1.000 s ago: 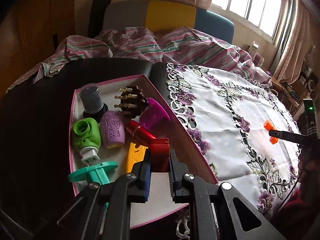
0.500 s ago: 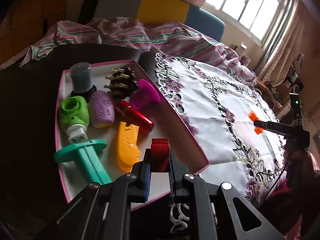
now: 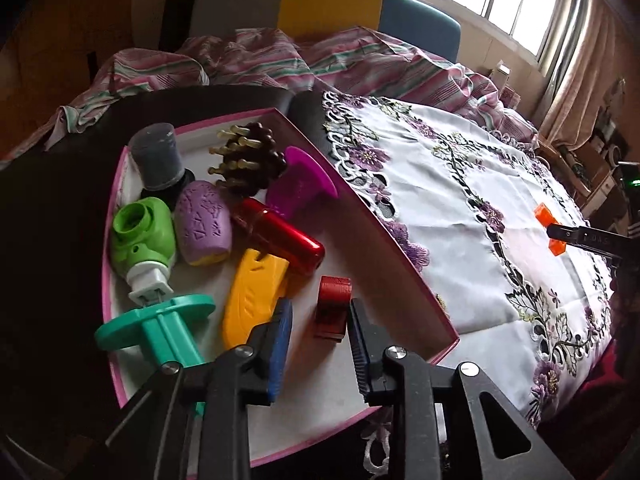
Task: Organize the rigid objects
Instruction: 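Carry the red block into the tray and open the left gripper, then carry the orange cube cluster toward the tray with the right gripper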
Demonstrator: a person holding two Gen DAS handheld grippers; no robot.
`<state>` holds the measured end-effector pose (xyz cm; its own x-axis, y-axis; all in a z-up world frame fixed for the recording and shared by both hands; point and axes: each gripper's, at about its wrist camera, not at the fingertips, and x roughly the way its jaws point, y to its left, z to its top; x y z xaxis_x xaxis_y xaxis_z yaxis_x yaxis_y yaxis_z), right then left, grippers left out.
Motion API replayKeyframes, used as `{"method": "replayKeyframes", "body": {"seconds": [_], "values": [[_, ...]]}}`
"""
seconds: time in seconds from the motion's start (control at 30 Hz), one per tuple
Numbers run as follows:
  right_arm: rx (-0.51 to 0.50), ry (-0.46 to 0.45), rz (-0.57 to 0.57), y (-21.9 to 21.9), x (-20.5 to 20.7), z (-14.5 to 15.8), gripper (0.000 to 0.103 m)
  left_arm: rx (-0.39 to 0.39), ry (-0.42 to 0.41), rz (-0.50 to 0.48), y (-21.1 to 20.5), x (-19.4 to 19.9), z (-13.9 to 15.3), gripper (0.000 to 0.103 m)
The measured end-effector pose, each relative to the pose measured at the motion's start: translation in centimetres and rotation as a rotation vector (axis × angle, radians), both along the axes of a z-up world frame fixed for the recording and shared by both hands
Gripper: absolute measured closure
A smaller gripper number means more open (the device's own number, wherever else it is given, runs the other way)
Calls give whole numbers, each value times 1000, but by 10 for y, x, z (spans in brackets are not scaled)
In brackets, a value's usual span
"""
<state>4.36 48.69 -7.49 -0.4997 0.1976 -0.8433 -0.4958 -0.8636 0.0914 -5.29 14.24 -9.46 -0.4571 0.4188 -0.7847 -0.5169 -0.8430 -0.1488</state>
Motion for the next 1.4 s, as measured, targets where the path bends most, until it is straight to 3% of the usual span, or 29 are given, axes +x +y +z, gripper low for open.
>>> {"method": "replayKeyframes", "body": {"seconds": [0.1, 0.13, 0.23, 0.4, 0.47, 0.73, 0.93, 1.03, 1.17, 1.4], "values": [[1, -5, 1, 0, 0, -1, 65, -12, 18, 10, -3, 3, 3, 74], [3, -6, 0, 0, 0, -1, 65, -19, 28, 16, -4, 5, 5, 69], [6, -8, -6, 1, 0, -1, 65, -26, 81, 43, -8, 11, 15, 37], [6, -9, -9, 2, 0, 0, 65, -41, 177, 99, -15, 18, 36, 16], [7, -11, -8, 1, 0, -1, 65, -38, 188, 133, -20, 18, 42, 2], [17, 2, -9, -1, 2, 2, 65, -41, 234, 233, -38, 20, 58, 0], [27, -2, 7, -5, 0, 2, 65, -19, 191, 269, -49, 17, 59, 0], [24, -4, 15, -7, 0, 1, 65, -56, 234, 296, -49, 23, 60, 0], [25, 15, 65, -17, -2, 4, 65, -116, 275, 326, -49, 26, 63, 0], [-9, 59, 204, -54, -11, 18, 65, -112, 277, 370, -61, 24, 66, 0]]}}
